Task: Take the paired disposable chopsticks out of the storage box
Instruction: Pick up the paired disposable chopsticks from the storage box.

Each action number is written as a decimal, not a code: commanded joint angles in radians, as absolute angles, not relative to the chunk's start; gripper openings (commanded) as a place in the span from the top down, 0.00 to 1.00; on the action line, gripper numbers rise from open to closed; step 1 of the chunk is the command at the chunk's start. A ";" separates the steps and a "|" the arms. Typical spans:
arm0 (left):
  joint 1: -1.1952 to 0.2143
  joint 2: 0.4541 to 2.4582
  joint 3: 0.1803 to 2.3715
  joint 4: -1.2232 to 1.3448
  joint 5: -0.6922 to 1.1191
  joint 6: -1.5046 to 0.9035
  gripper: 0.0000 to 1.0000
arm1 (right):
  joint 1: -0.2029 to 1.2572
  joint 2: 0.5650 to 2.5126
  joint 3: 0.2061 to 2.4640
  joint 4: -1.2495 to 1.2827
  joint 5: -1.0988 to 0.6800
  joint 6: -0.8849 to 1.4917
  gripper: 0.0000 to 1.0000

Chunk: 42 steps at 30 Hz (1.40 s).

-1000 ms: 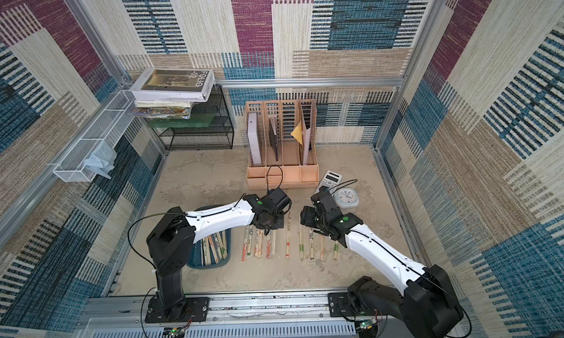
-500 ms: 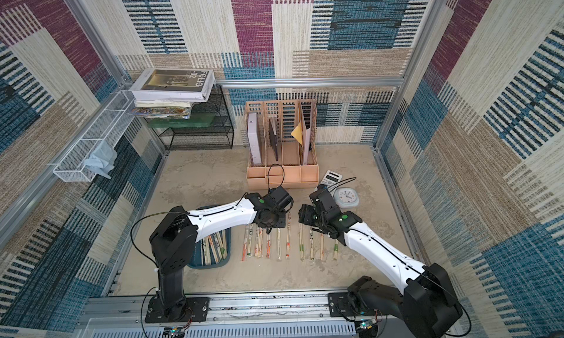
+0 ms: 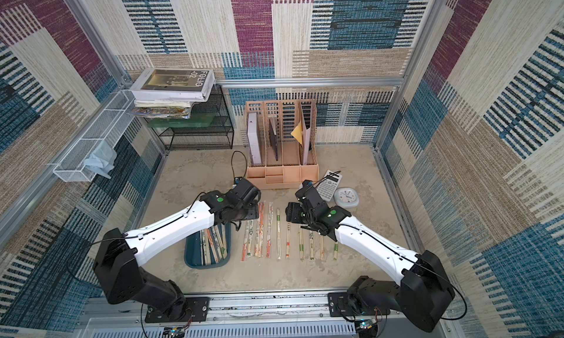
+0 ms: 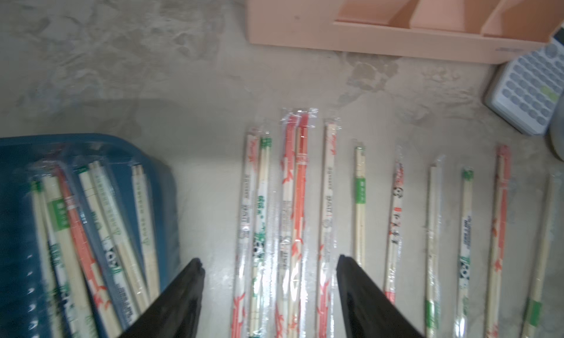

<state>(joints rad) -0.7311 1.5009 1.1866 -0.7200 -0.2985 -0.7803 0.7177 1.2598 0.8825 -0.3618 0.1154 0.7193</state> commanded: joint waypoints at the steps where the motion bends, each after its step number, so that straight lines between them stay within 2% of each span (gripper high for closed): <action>1: -0.667 1.415 1.103 -0.746 -0.324 -0.758 0.30 | 0.753 1.287 0.908 -0.369 0.150 0.718 0.28; 7: -0.531 1.294 0.928 -0.710 -0.290 -0.738 0.37 | 0.801 1.336 0.928 -0.359 0.163 0.727 0.28; 13: -0.416 1.312 0.805 -0.665 -0.233 -0.751 0.56 | 0.850 1.376 0.963 -0.348 0.158 0.733 0.28; 16: -0.379 1.326 0.777 -0.648 -0.217 -0.750 0.61 | 0.886 1.411 0.996 -0.354 0.169 0.730 0.28; 20: -0.354 1.331 0.761 -0.634 -0.214 -0.745 0.65 | 0.912 1.443 1.015 -0.352 0.170 0.730 0.28; 37: -0.295 1.406 0.703 -0.572 -0.171 -0.757 0.68 | 0.917 1.453 1.015 -0.362 0.186 0.730 0.28; 42: -0.290 1.418 0.699 -0.563 -0.163 -0.755 0.81 | 0.914 1.450 1.013 -0.365 0.190 0.731 0.28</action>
